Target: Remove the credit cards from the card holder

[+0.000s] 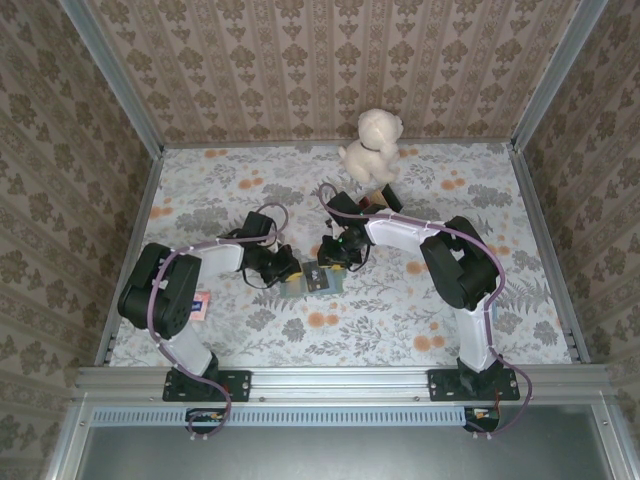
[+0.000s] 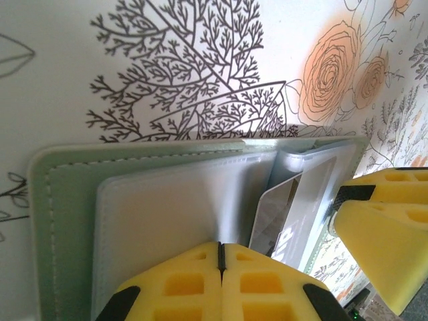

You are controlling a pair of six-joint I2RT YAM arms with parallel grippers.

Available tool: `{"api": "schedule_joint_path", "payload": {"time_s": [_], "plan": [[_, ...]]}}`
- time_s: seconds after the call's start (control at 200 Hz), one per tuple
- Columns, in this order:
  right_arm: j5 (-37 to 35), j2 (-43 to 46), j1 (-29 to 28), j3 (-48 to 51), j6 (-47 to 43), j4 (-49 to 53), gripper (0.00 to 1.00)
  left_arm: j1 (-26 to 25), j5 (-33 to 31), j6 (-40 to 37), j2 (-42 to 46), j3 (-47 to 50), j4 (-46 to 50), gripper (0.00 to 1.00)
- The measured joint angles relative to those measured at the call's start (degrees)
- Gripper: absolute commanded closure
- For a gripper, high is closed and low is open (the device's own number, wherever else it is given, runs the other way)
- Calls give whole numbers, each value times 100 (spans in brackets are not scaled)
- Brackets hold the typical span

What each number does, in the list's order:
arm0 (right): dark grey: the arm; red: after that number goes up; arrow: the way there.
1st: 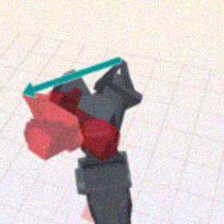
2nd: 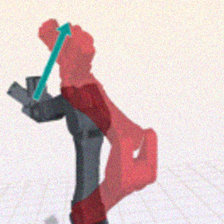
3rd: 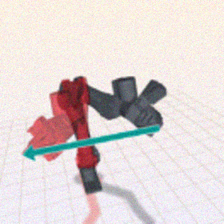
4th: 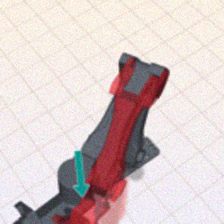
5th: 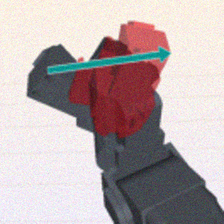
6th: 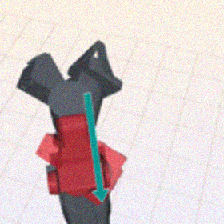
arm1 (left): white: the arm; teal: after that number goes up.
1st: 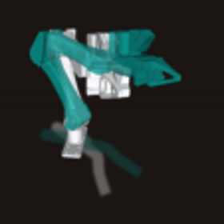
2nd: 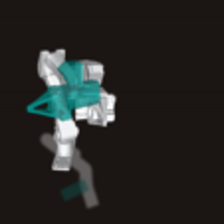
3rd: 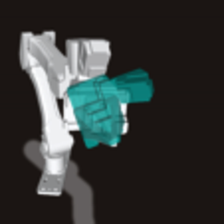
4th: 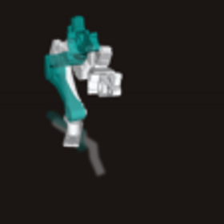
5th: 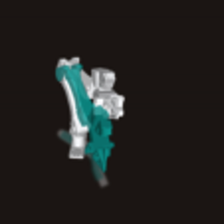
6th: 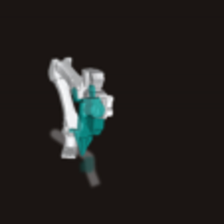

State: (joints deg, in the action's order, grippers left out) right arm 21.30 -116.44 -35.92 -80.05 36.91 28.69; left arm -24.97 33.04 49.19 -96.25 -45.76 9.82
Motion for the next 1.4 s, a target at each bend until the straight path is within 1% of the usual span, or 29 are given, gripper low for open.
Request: {"api": "schedule_joint_path", "payload": {"time_s": [0.26,0.36,0.44,0.56,0.69,0.82,0.96,1.23,1.405], "plan": [[13,-46,-39,-4,-79,9,72,-7,-7,13,42,2,2,79],[20,-120,-39,-28,-79,9,72,-7,-90,4,282,0,114,72],[39,-146,-39,-70,-81,20,75,-7,-133,-4,538,-4,149,67],[63,-177,-39,-85,-83,24,77,-7,-109,-15,662,-37,116,63],[63,-181,-39,-85,-83,24,77,-13,-24,-13,492,-42,83,61],[63,-181,-39,-85,-81,24,78,-26,13,-13,203,-66,76,61],[63,-181,-39,-85,-81,24,78,-48,81,9,11,-98,11,70],[81,-184,-39,-85,-81,24,78,-48,188,4,-131,-291,-98,77],[103,-184,-39,-85,-81,22,78,-48,216,-20,-232,-315,-153,79]]}}
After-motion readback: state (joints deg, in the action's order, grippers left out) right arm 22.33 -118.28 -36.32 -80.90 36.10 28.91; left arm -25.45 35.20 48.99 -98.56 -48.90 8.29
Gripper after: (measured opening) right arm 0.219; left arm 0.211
